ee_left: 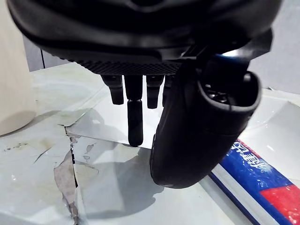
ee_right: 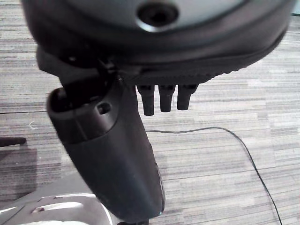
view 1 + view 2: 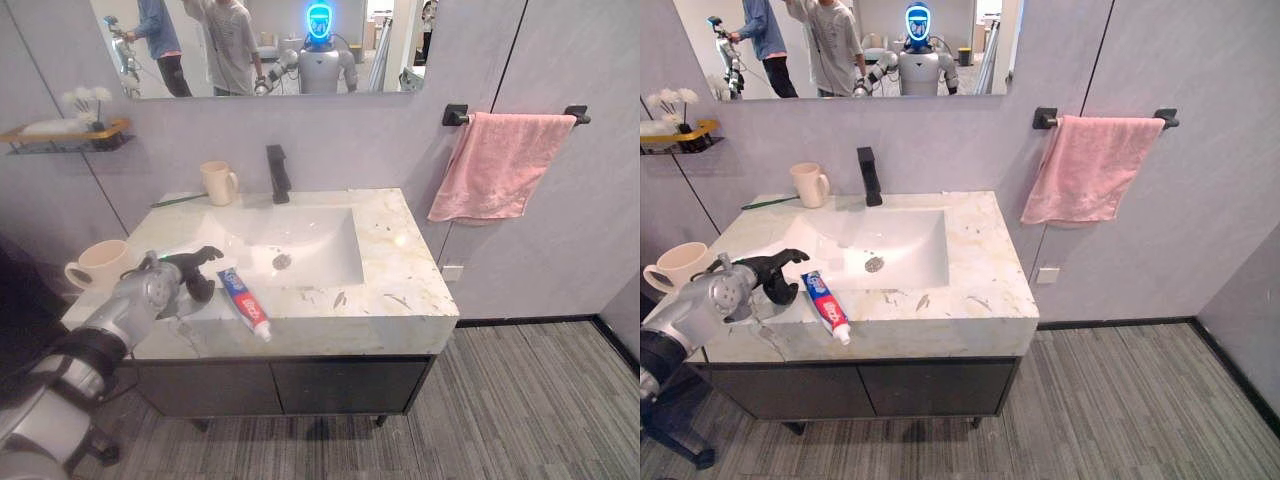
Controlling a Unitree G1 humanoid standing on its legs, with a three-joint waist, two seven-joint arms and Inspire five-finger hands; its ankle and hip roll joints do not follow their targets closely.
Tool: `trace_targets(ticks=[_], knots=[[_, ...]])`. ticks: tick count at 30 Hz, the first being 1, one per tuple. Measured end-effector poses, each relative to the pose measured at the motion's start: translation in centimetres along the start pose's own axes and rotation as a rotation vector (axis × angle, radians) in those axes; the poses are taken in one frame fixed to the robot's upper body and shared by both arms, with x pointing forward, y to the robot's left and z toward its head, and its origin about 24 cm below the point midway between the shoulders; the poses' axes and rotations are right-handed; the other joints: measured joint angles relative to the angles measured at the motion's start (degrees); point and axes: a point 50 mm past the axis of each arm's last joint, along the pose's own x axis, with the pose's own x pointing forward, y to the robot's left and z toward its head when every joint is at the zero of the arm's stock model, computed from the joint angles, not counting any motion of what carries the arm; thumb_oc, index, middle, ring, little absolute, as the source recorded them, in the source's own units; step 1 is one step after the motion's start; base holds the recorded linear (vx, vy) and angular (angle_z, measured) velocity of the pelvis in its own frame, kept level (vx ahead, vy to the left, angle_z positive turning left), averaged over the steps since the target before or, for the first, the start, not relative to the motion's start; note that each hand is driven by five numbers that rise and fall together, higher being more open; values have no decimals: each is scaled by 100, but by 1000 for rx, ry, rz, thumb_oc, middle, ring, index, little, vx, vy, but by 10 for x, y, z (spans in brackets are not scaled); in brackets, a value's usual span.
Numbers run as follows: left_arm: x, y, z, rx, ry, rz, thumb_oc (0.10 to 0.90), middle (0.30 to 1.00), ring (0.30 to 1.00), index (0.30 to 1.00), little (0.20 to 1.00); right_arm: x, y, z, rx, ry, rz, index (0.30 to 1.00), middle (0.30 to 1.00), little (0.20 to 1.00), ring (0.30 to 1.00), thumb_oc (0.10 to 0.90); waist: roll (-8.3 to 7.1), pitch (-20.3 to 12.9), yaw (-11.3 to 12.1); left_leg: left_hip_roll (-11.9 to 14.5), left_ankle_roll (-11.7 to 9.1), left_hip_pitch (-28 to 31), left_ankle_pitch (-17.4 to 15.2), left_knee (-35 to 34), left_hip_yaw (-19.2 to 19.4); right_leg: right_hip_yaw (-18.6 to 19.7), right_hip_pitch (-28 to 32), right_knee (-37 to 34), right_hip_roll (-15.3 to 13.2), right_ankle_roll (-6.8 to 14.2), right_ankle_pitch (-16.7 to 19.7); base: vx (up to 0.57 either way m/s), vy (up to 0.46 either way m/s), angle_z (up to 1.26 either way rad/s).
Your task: Organize the bathroom.
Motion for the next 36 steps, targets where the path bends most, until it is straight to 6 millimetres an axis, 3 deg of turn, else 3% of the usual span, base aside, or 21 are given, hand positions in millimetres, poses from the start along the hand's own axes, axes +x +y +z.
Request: trace_targets(ticks=[8,13,22,36], knots=[[-1,5,-3,-6,12,9,800,900,900,900,900,0,0,1,2,-7,2,900,900,900,900,800,11,36,4,-10,-15,7,-11,-1,-28,-20,69,-100,-1,4,7,2,0,1],[-6,16,-16,18,63,58,800,900,900,900,900,0,1,3,8,-10,5,900,900,900,900,800,-19,79,-72,-12,-19,10,-9,0,-65,-37,122,-117,3,-17,22,0,0,0],[-19,62,-28,46,87,160,800,900,900,900,900,-1,2,7,13,-23,11,900,900,900,900,800,-86,234,-112,-14,-26,10,-14,2,-72,-34,130,-118,3,-19,23,0,0,0],[-42,133,1,17,-33,333,800,900,900,900,900,-1,4,8,12,-28,17,900,900,900,900,800,-137,276,-123,-19,-27,12,-14,0,-72,-34,129,-108,-2,-20,24,0,0,0]])
